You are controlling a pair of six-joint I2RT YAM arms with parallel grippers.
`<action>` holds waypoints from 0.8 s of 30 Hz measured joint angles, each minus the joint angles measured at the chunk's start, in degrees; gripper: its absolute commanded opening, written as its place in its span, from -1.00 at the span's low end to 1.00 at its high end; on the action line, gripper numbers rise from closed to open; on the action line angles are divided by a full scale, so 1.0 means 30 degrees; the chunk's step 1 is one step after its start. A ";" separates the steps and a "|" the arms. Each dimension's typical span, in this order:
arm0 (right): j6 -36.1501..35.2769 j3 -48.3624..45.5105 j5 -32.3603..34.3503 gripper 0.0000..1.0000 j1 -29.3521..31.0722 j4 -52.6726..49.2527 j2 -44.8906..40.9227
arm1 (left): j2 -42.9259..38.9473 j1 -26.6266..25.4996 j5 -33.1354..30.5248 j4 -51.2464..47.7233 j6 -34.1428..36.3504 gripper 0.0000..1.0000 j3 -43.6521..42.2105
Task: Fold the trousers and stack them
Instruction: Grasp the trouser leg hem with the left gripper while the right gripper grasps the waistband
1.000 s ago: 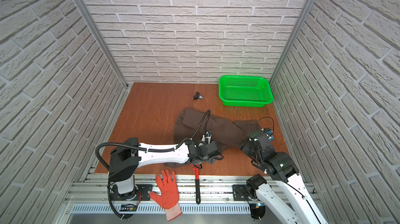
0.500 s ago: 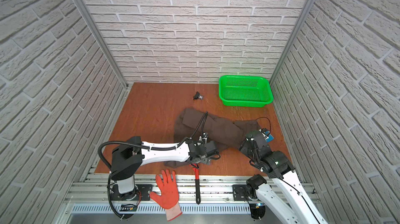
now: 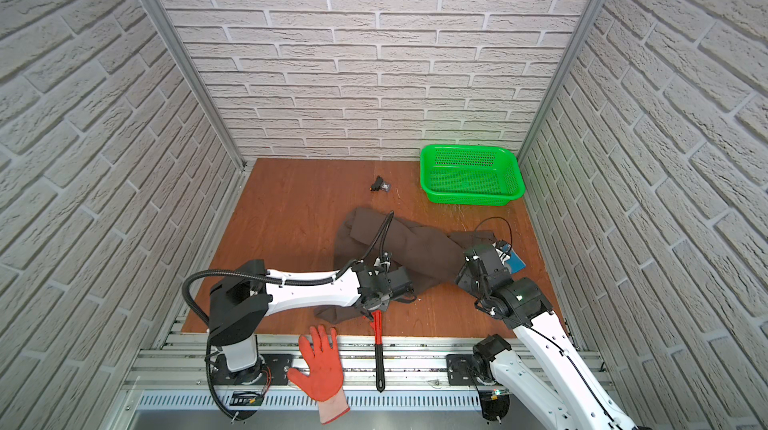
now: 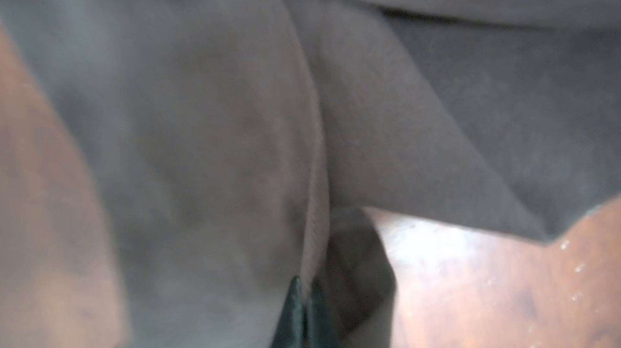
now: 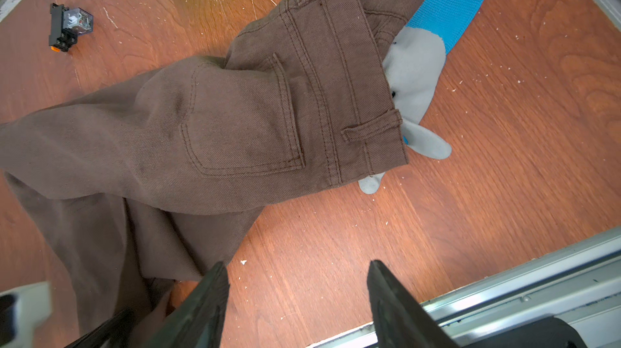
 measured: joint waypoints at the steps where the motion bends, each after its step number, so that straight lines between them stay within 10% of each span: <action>1: 0.0007 0.0000 0.0029 0.35 -0.0044 0.0029 0.0022 | -0.0510 0.0073 -0.0444 -0.0342 0.0000 -1.00 0.0000; 24: 0.1698 -0.4109 -0.2783 0.61 -0.3308 0.5333 0.1887 | -1.4673 0.6637 -0.5027 -0.1727 0.3708 -1.00 -0.5005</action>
